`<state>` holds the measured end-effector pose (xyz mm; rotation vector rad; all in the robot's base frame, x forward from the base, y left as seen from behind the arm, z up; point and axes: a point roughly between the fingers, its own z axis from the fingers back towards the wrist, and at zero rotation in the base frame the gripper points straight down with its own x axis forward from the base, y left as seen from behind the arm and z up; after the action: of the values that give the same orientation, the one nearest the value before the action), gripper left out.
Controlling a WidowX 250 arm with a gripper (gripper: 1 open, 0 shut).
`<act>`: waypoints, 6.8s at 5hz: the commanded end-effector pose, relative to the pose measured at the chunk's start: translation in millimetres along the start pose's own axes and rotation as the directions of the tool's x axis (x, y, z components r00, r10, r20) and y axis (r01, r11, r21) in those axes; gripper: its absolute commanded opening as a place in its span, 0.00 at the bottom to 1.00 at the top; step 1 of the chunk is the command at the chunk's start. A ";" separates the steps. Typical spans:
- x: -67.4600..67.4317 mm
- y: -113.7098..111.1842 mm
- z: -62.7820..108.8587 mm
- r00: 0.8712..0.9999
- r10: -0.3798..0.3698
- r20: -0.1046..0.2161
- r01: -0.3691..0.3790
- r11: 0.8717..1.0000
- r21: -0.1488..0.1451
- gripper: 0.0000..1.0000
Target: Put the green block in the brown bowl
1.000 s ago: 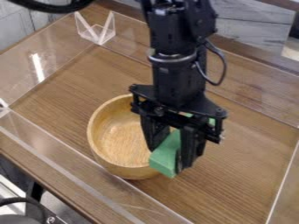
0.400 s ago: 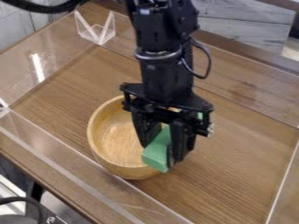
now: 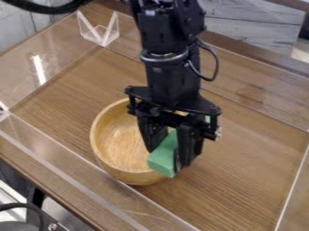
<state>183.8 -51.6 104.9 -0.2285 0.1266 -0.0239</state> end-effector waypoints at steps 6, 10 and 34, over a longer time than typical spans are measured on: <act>13.8 1.5 5.3 0.999 -0.016 0.049 0.017 0.999 -0.029 0.00; 19.6 3.8 2.9 0.998 -0.018 0.058 0.020 0.999 -0.043 0.00; 37.1 31.8 -11.2 0.998 -0.037 0.044 0.041 0.994 -0.099 0.00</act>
<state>208.3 -26.2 72.3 -0.3321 0.1326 -0.0469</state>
